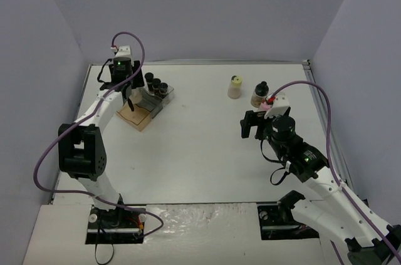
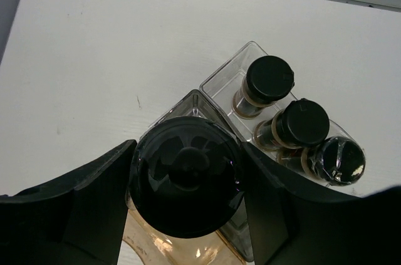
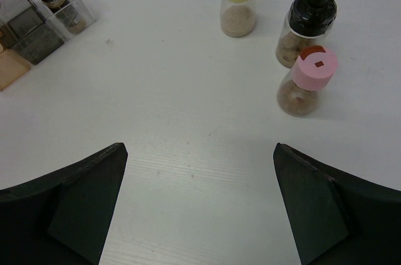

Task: Organize the condiment bottles

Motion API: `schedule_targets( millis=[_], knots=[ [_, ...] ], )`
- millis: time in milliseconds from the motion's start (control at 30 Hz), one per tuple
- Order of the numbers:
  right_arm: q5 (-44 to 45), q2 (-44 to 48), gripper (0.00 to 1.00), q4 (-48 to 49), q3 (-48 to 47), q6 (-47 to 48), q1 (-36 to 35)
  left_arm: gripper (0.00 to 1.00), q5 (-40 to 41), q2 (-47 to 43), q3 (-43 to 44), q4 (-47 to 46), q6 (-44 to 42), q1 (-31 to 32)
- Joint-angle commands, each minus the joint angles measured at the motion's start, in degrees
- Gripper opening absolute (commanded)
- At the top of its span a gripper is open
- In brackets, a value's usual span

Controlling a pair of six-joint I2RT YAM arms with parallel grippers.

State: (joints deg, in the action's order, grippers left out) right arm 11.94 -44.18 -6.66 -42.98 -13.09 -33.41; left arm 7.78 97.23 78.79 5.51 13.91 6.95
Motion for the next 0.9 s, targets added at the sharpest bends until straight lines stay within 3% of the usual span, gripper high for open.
schedule_targets(
  millis=[0,867],
  knots=[
    [-0.26,0.24,1.00,4.63,-0.86,-0.28,0.10,0.10,-0.28,-0.57,2.23,-11.48,0.62,-0.55],
    [0.18,-0.55,1.00,5.59,1.75,-0.89,0.10,0.13,-4.62,7.27,-6.42,-26.23,-0.10,-0.63]
  ],
)
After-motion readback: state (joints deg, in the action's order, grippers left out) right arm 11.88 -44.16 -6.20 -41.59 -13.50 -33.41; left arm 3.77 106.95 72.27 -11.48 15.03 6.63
